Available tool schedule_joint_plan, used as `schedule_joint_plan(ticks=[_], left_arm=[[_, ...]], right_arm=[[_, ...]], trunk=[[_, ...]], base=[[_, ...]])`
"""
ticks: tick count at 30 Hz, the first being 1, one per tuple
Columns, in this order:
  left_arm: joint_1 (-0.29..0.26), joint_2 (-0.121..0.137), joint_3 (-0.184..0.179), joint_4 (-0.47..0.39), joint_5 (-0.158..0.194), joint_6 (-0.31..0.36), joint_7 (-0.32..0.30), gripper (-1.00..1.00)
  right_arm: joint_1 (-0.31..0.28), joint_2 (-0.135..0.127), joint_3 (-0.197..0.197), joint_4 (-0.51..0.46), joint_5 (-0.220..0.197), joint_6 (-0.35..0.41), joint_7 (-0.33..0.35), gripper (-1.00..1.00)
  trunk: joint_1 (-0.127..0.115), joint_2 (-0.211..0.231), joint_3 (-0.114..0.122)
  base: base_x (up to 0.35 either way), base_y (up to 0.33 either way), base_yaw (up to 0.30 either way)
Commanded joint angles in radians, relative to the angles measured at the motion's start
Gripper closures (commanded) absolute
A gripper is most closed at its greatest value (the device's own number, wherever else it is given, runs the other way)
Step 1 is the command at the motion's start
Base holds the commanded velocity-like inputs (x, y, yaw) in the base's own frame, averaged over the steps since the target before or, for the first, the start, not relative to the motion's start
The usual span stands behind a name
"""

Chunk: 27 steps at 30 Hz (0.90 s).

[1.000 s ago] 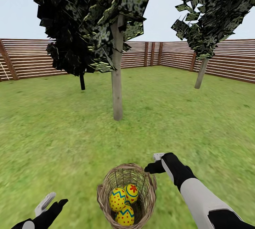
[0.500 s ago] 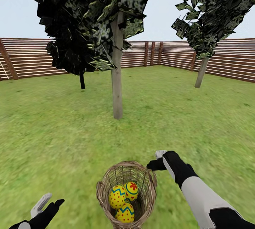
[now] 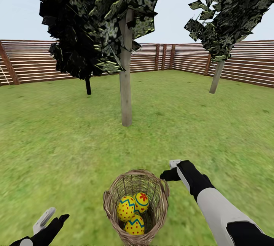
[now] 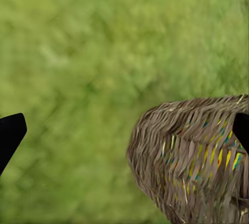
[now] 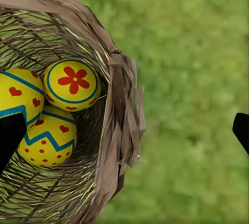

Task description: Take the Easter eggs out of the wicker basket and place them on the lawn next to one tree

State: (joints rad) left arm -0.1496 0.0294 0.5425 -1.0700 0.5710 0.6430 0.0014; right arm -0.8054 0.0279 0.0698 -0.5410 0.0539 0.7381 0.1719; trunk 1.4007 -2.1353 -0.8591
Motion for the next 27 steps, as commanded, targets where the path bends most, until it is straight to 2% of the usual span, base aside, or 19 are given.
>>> schedule_joint_plan(ticks=[1,27], left_arm=[[-0.001,0.000,0.002,-0.001,0.005,0.006,0.000,-1.00],[-0.001,0.000,0.002,0.003,0.004,0.006,0.002,-1.00]], right_arm=[[0.000,0.000,0.002,-0.001,0.006,0.004,0.005,-1.00],[0.000,0.001,0.002,0.005,0.006,0.005,0.005,-1.00]], trunk=[[0.004,-0.008,-0.004],[0.103,-0.190,-0.086]], base=[[0.000,0.000,0.000],[0.000,0.000,0.000]])
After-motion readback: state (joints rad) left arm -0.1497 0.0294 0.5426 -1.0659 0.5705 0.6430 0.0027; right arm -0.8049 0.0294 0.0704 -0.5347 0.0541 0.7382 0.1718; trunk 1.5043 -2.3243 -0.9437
